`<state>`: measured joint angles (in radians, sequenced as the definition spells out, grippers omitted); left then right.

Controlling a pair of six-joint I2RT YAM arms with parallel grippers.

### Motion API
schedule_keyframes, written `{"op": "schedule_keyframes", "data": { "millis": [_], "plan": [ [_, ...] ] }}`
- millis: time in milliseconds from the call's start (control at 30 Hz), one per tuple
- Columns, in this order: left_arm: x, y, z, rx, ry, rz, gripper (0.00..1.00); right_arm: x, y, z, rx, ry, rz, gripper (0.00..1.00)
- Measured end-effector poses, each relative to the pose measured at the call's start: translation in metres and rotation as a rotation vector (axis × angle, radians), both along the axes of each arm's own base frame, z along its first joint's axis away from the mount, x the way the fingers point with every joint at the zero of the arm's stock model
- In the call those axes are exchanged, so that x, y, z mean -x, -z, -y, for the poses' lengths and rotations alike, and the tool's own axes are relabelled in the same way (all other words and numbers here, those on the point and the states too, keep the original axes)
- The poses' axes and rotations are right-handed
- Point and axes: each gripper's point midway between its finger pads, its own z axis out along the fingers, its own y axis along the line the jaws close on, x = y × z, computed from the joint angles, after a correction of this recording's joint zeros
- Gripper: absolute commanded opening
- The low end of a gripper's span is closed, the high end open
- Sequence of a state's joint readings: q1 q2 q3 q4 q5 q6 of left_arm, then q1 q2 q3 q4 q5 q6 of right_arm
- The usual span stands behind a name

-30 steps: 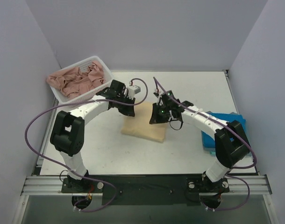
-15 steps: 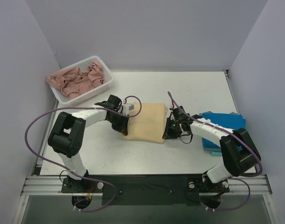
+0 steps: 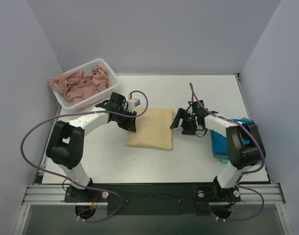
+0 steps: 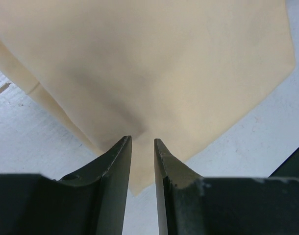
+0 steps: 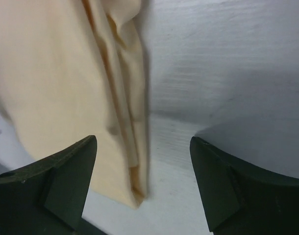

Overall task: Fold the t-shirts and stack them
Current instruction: Put the neatly folded tshirt into the corner of the board with the right arm

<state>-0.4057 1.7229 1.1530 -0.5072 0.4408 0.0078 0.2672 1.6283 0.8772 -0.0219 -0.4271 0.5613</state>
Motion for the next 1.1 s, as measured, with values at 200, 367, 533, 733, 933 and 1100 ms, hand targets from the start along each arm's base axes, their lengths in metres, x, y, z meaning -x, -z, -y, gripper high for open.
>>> {"op": "schedule_keyframes", "data": {
  "millis": [200,367,533,733,933,1100],
  "plan": [
    [0.016,0.033,-0.007,-0.014,-0.052,-0.061,0.35,-0.024,0.010,-0.029,-0.156,-0.019,-0.008,0.66],
    [0.024,0.046,-0.012,-0.027,-0.083,-0.101,0.35,-0.034,0.010,-0.050,-0.280,-0.033,-0.005,0.51],
    [0.023,0.046,-0.012,-0.028,-0.098,-0.105,0.35,-0.036,0.017,-0.057,-0.333,-0.033,-0.022,0.28],
    [0.023,0.046,-0.012,-0.030,-0.103,-0.105,0.38,-0.035,0.024,-0.059,-0.347,-0.029,-0.045,0.00],
    [0.017,0.039,-0.011,-0.031,-0.086,-0.088,0.83,-0.026,0.023,-0.049,-0.275,-0.072,-0.063,0.00],
    [-0.017,0.003,-0.011,-0.027,-0.081,0.001,0.87,-0.008,0.000,-0.023,-0.083,-0.182,-0.035,0.00]
  ]
}}
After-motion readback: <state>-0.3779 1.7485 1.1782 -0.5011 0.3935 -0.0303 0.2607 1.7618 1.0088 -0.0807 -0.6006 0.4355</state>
